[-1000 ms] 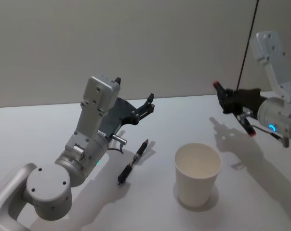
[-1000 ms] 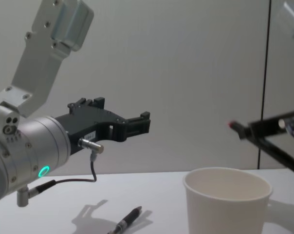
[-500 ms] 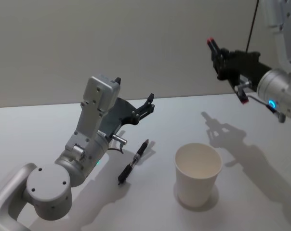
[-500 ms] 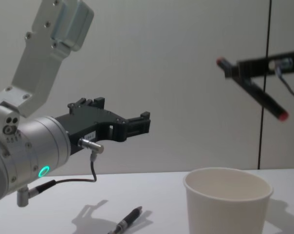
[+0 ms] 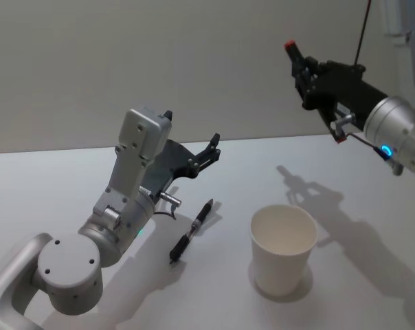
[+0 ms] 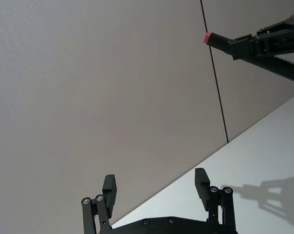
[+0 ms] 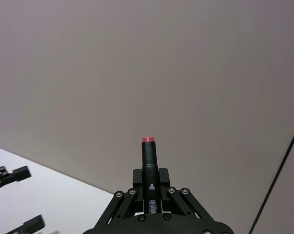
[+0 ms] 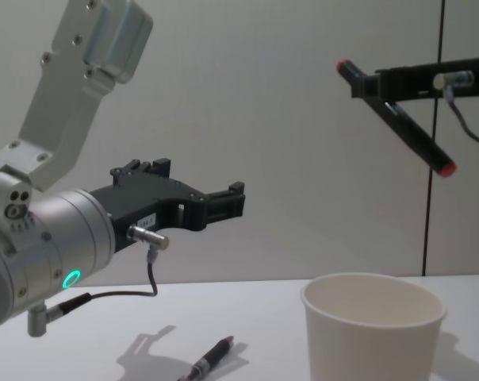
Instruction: Place the pen into the pen holder.
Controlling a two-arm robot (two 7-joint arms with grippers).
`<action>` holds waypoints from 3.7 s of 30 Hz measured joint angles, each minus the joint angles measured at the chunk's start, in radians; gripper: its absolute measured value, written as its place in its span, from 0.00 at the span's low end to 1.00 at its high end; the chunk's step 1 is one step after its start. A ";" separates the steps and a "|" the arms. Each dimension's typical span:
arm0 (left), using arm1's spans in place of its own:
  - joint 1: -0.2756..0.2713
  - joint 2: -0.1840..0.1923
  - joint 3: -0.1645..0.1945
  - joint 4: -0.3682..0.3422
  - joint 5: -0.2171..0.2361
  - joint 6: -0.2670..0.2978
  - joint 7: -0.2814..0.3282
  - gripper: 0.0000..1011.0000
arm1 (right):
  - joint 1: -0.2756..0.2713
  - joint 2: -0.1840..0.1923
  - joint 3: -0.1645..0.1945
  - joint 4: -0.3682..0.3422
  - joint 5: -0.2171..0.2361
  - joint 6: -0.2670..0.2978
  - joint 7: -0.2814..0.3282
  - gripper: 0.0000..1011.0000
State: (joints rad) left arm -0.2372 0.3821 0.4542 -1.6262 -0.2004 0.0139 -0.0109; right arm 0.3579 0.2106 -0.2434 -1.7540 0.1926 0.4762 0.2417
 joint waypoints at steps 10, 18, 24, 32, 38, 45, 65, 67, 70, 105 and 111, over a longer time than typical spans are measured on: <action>0.000 0.000 0.000 0.000 0.000 0.000 0.000 0.99 | -0.054 0.029 -0.019 -0.044 0.015 -0.023 0.090 0.18; 0.000 0.000 0.000 0.000 0.000 0.000 0.000 0.99 | -0.106 0.064 -0.033 -0.110 0.048 -0.042 0.172 0.18; 0.000 0.000 0.000 0.000 0.000 0.000 0.000 0.99 | -0.138 0.090 -0.039 -0.164 0.082 -0.056 0.229 0.18; 0.000 0.000 0.000 0.000 0.000 0.000 0.000 0.99 | -0.172 0.118 -0.049 -0.218 0.107 -0.078 0.276 0.18; 0.000 0.000 0.000 0.000 0.000 0.000 0.000 0.99 | -0.196 0.130 -0.062 -0.234 0.099 -0.103 0.275 0.18; 0.000 0.000 0.000 0.000 0.000 0.000 0.000 0.99 | -0.220 0.133 -0.078 -0.235 0.069 -0.142 0.239 0.18; 0.000 0.000 0.000 0.000 0.000 0.000 0.000 0.99 | -0.281 0.092 -0.133 -0.156 0.014 -0.287 0.110 0.18; 0.000 0.000 0.000 0.000 0.000 0.000 0.000 0.99 | -0.286 0.089 -0.138 -0.145 0.009 -0.298 0.101 0.18; 0.000 0.000 0.000 0.000 0.000 0.000 0.000 0.99 | -0.291 0.087 -0.142 -0.134 0.005 -0.309 0.090 0.18; 0.000 0.000 0.000 0.000 0.000 0.000 0.000 0.99 | -0.314 0.083 -0.153 -0.102 -0.004 -0.346 0.054 0.80; 0.000 0.000 0.000 0.000 0.000 0.000 0.000 0.99 | -0.315 0.088 -0.149 -0.104 -0.001 -0.349 0.048 0.91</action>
State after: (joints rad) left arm -0.2372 0.3821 0.4542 -1.6262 -0.2003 0.0138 -0.0109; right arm 0.0429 0.2985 -0.3919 -1.8581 0.1914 0.1270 0.2895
